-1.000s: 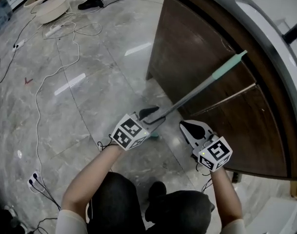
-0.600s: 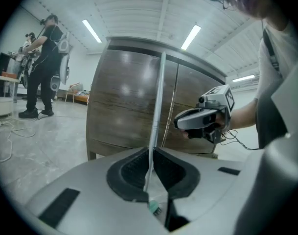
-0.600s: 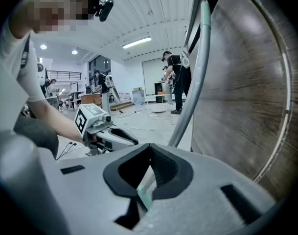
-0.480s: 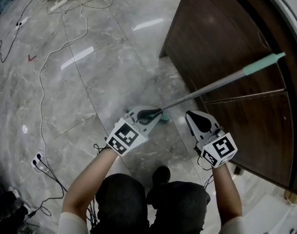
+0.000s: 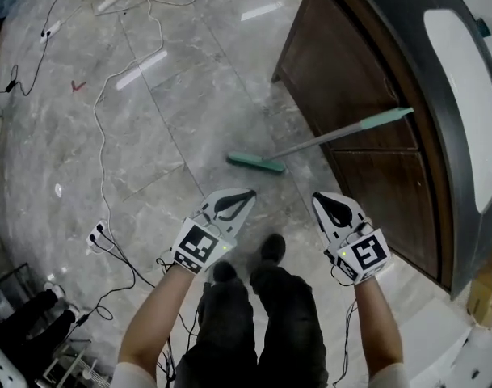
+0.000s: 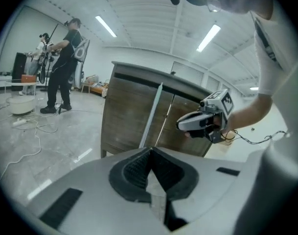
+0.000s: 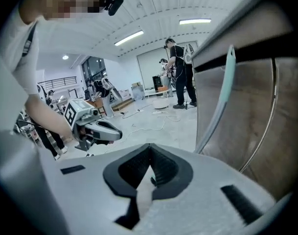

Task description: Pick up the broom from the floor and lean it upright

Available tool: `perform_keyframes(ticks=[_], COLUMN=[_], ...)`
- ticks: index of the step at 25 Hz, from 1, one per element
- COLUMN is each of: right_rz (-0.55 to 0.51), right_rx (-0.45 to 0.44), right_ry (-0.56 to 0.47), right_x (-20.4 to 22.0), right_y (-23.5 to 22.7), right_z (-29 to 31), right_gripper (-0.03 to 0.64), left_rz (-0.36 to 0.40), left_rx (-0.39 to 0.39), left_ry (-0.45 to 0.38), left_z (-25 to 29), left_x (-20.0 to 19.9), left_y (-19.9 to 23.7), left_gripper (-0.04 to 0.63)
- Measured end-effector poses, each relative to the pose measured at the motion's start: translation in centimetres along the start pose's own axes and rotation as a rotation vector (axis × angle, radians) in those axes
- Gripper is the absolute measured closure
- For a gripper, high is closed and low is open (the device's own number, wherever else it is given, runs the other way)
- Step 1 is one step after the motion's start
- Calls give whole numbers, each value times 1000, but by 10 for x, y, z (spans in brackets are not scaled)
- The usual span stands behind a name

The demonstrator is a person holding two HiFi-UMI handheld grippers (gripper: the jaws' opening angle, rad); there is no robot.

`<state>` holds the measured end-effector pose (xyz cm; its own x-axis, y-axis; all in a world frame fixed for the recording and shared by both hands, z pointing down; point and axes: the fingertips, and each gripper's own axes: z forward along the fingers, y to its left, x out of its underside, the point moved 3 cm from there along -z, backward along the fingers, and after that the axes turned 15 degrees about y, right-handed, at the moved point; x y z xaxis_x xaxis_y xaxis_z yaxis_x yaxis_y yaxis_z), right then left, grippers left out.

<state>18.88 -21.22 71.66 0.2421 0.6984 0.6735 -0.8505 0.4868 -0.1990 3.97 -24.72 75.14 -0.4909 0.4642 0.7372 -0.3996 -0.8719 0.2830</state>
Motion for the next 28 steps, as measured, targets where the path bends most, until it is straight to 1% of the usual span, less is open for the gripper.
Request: perform_keyframes(ticks=[2, 5, 9, 12, 17, 21, 23, 25, 28], right_rz=[0, 36, 92, 99, 105, 74, 68, 77, 110], right_rx=[4, 20, 57, 88, 125, 172, 199, 219, 236], right_ry=[6, -11, -29, -26, -20, -55, -48, -47, -76], right_x=[-22, -60, -107, -137, -182, -224, -234, -235, -229], right_y=[14, 30, 59, 96, 173, 211, 229, 243, 247], right_z=[-27, -68, -130, -180, -269, -340, -381, -420, -467], right_gripper=[617, 617, 617, 617, 617, 617, 617, 617, 617], left_rz=[-22, -32, -12, 2, -18, -18, -37, -53, -65], left_rx=[7, -8, -10, -1, -8, -3, -8, -25, -44], left_ry=[-2, -8, -6, 3, 64, 1, 1, 11, -9], left_z=[-33, -80, -147, -204, -301, -364, -393, -415, -433], left_x=[-20, -53, -96, -127, -163, -217, -232, -239, -250], left_y=[-12, -27, -60, -92, -155, -199, -227, -254, -289], left_gripper=[588, 588, 588, 588, 588, 588, 588, 588, 588])
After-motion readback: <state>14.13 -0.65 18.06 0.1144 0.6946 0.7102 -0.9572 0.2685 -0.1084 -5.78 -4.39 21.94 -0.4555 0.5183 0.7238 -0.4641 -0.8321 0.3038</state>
